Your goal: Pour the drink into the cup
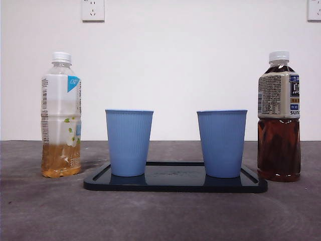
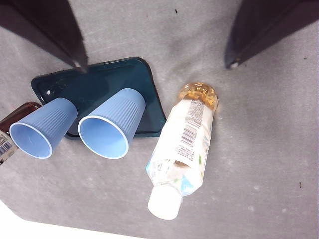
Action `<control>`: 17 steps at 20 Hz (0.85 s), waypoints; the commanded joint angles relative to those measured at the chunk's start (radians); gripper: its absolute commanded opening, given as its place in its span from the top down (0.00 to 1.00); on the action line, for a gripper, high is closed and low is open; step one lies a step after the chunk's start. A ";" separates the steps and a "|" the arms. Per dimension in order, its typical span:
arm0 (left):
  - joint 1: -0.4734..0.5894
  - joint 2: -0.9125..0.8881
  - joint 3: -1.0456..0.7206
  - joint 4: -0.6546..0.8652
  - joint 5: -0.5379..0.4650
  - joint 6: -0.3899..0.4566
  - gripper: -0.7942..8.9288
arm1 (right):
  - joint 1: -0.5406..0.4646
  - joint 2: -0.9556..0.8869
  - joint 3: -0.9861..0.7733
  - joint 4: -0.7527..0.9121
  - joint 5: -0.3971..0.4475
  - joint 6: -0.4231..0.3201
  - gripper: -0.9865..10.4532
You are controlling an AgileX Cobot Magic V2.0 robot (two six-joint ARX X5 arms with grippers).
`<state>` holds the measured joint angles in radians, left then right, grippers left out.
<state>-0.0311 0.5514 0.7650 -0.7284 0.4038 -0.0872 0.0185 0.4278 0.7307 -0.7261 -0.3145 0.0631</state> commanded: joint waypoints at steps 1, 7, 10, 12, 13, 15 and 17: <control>-0.002 0.005 0.019 0.010 0.008 0.016 0.44 | 0.002 0.006 0.016 0.009 -0.005 0.057 0.56; -0.003 0.004 0.019 0.010 0.009 0.008 0.44 | 0.034 0.063 -0.051 0.083 -0.063 0.163 0.55; -0.003 0.004 0.019 0.010 0.009 0.008 0.44 | 0.065 0.091 -0.170 0.230 -0.057 0.233 0.54; -0.003 0.004 0.019 0.010 0.009 0.007 0.44 | 0.100 0.116 -0.234 0.338 -0.043 0.284 0.54; -0.003 0.004 0.019 0.010 0.009 0.008 0.44 | 0.123 0.131 -0.257 0.385 -0.021 0.303 0.54; -0.003 0.005 0.019 0.010 0.008 0.008 0.44 | 0.179 0.176 -0.294 0.443 0.066 0.312 0.54; -0.003 0.005 0.019 0.010 0.008 0.008 0.44 | 0.230 0.232 -0.333 0.523 0.130 0.324 0.54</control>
<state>-0.0315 0.5514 0.7650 -0.7280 0.4038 -0.0875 0.2466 0.6571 0.3943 -0.2066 -0.1841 0.3664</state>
